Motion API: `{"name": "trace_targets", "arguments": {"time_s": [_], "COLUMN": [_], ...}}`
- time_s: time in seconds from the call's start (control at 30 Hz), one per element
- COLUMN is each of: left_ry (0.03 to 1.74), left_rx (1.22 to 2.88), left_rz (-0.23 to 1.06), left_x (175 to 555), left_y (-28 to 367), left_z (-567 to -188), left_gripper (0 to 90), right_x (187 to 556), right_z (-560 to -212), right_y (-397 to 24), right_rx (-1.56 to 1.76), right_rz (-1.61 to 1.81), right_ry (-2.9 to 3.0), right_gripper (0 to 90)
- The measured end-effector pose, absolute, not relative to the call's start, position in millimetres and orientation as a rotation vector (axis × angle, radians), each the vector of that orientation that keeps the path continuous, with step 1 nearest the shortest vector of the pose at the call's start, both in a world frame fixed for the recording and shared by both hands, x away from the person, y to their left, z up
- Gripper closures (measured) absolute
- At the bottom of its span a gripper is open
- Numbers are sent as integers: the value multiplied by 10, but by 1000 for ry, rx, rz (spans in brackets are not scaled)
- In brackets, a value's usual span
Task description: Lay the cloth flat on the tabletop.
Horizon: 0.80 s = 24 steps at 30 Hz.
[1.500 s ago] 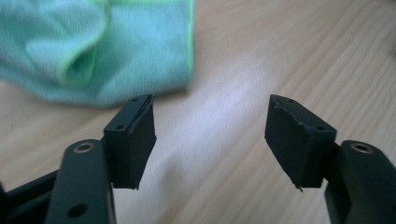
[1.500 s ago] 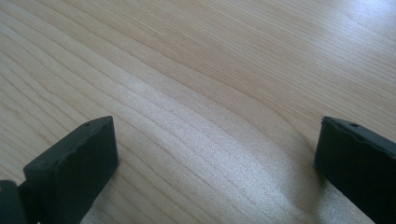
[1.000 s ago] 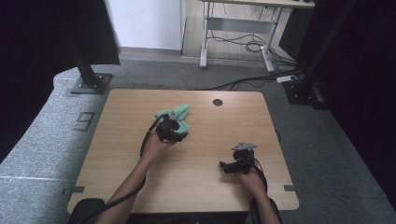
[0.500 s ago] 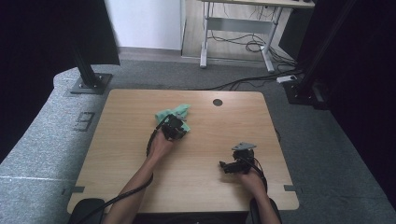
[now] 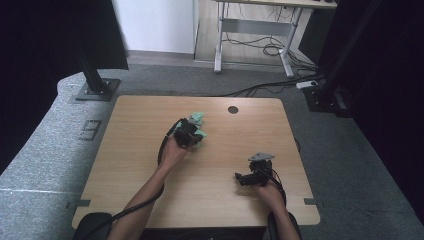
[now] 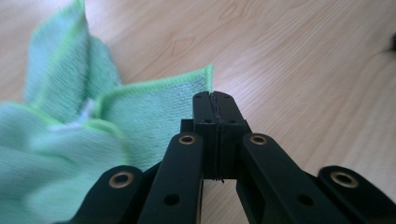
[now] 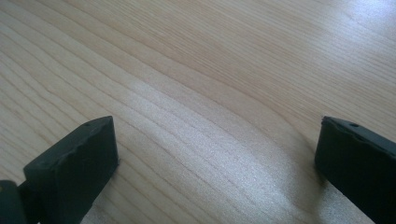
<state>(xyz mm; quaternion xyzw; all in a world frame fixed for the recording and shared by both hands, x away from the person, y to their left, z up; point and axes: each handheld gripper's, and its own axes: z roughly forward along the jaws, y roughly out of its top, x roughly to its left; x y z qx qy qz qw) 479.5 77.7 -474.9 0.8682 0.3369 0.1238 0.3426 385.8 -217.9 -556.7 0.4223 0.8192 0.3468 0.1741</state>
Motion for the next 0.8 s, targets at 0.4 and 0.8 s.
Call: {"name": "trace_targets", "arguments": {"time_s": [0.4,0.8], "left_ry": [869,1093], "left_rx": [2180,2114], "left_rz": [428,394], "left_x": [4627,4613], "left_y": [1133,1853], "left_z": [-4246,-4744], "left_gripper": [888,884], "right_x": [3860,3859], "right_z": [-5568,-5567], "right_y": [-2181,-2180], "right_rx": [1193,1195], "right_rz": [983,983], "right_ry": [2323,2322], "right_gripper": [0,0]}}
